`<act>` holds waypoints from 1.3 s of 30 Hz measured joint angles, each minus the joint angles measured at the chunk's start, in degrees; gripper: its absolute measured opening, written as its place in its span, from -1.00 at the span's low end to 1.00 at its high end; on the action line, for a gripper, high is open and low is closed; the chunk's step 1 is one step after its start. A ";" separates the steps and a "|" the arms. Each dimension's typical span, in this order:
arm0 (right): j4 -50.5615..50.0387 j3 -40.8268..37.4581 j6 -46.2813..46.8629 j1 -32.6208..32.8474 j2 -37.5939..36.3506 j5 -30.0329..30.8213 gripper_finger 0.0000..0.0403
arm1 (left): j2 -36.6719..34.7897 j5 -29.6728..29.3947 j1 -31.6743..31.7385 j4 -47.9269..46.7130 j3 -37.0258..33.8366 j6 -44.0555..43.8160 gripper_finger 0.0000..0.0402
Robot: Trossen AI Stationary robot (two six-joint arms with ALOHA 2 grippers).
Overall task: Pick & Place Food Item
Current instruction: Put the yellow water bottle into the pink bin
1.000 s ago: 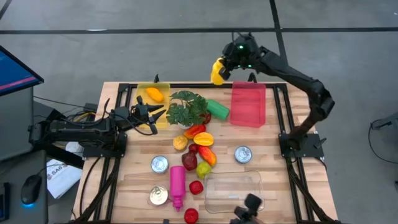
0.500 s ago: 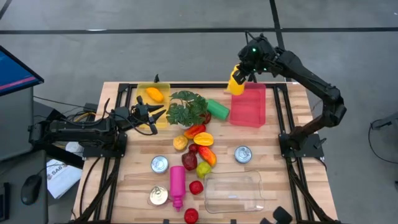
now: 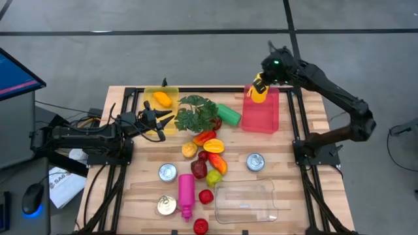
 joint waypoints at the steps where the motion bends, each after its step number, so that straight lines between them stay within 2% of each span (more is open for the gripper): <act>1: 1.60 -1.65 0.49 -0.35 -1.61 0.01 -0.74 | 0.00 -0.01 0.00 0.00 0.00 0.00 -0.55; 8: 8.13 -15.12 4.10 -2.68 -10.85 -0.02 -0.74 | 0.00 -0.01 0.00 0.02 0.00 0.00 -0.55; 15: 13.45 -24.72 6.42 -5.78 -15.03 0.03 -0.74 | -0.01 -0.01 0.00 0.02 0.00 0.00 -0.55; 23: 14.11 -27.78 7.02 -9.40 -15.13 0.01 -0.74 | 0.01 0.01 0.00 0.02 0.00 -0.02 -0.55; 31: 16.66 -27.77 7.31 -9.60 -15.11 0.03 -0.74 | 0.01 -0.01 0.00 0.02 0.00 -0.02 -0.55; 39: 18.15 -27.77 6.72 -9.33 -9.99 1.63 -0.74 | 0.01 0.01 -0.02 0.02 0.00 -0.02 -0.55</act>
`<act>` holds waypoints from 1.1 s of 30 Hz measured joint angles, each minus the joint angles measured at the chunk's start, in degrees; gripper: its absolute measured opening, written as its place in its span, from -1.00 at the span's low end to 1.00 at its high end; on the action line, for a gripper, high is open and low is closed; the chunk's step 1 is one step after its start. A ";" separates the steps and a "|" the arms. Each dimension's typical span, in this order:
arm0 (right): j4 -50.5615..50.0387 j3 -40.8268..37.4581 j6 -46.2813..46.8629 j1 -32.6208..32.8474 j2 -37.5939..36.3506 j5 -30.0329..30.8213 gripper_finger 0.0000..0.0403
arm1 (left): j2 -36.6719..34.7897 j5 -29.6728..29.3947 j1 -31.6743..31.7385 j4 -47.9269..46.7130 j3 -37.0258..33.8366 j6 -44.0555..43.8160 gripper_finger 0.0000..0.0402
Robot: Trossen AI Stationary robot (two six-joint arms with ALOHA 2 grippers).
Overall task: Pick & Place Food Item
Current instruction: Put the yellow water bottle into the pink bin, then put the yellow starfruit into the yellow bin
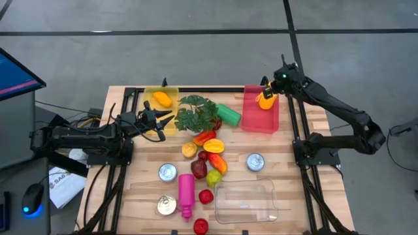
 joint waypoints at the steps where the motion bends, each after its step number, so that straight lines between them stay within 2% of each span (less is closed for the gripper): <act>1: 0.37 0.00 -0.43 0.12 0.68 0.69 -0.74 | 0.01 0.00 0.02 0.00 0.00 -0.02 -0.55; 6: 3.79 0.04 -0.79 0.25 2.40 0.96 -0.67 | 0.01 0.00 0.02 -0.01 0.00 -0.56 -0.55; 15: 2.75 0.04 -0.79 0.49 1.85 0.86 -0.43 | -0.01 0.00 0.02 0.00 0.00 -0.57 -0.55; 22: 3.52 0.10 -1.86 0.51 1.85 0.91 -0.05 | 0.00 0.00 0.02 0.00 0.00 -0.59 -0.55; 27: 3.62 2.91 -2.33 0.65 0.80 0.89 0.20 | -0.01 0.00 0.02 -0.02 0.00 -0.59 -0.55; 33: 2.92 7.57 -2.33 3.46 -1.63 0.81 0.23 | 0.01 -0.01 0.02 -0.01 0.00 -0.61 -0.55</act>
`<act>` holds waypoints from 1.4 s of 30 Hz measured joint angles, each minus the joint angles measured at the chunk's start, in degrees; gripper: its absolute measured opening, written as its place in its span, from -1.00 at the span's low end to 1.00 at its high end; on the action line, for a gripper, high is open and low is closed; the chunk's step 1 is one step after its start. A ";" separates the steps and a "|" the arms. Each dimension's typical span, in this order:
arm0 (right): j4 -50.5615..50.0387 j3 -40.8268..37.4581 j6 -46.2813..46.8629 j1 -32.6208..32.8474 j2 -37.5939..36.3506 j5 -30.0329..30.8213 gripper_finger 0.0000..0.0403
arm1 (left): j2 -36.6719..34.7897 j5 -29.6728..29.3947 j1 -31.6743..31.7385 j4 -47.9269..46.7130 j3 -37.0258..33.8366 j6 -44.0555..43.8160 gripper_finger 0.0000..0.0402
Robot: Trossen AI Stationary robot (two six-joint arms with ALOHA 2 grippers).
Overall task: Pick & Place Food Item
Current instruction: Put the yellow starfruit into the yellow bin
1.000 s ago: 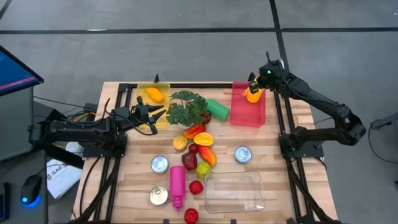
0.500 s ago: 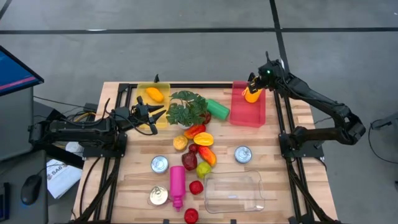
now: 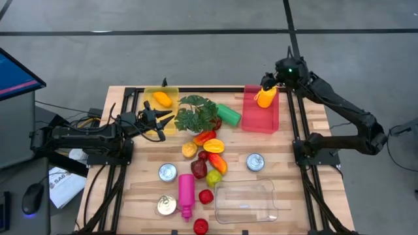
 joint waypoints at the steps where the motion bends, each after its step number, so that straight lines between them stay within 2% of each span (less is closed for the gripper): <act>1: -0.02 0.40 -0.01 0.86 -0.33 -0.17 0.23 | 0.00 0.00 0.00 0.01 0.00 0.00 -0.55; 13: -0.19 1.17 -0.03 13.45 -2.10 -8.91 0.15 | -0.01 0.01 0.00 0.03 -0.02 0.01 -0.55; 32: -0.80 1.10 0.50 34.15 -2.08 -9.04 0.11 | -0.01 0.01 0.00 0.02 -0.02 0.00 -0.55; 42: -0.58 1.10 -2.66 37.49 -2.08 -8.92 0.11 | 0.00 0.01 0.00 0.01 -0.04 -0.02 -0.55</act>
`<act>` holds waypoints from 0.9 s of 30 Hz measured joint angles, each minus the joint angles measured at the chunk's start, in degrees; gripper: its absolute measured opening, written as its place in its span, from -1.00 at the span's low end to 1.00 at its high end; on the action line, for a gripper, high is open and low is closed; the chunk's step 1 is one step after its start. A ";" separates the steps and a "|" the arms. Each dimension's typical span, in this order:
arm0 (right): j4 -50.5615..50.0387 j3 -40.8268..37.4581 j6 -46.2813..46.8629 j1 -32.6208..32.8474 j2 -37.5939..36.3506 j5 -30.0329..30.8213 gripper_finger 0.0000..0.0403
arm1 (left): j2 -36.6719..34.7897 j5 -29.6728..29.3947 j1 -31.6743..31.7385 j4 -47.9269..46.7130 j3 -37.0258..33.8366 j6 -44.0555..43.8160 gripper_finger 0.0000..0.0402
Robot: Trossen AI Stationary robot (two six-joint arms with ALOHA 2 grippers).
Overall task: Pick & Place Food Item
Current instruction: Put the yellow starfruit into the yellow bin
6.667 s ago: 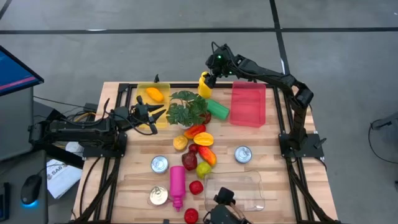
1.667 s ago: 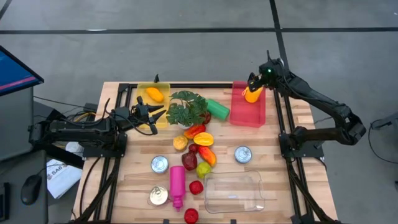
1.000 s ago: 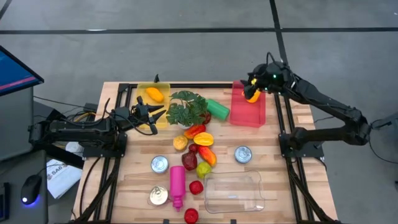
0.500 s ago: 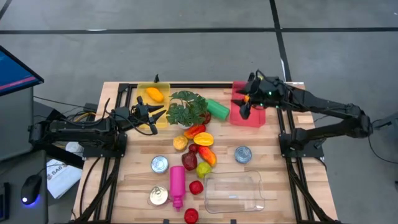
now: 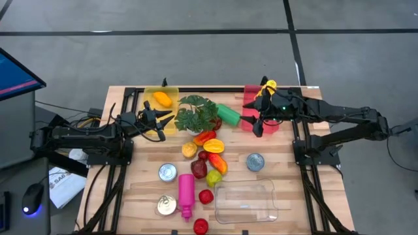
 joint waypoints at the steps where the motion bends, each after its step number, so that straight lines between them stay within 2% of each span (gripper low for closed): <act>1: -0.02 0.00 0.00 0.00 0.00 0.01 0.11 | 0.00 0.00 0.00 0.00 -0.01 0.00 -0.55; 27: -0.54 0.00 2.12 0.11 0.00 -0.01 0.11 | -0.01 0.00 0.00 0.00 -0.01 0.00 -0.55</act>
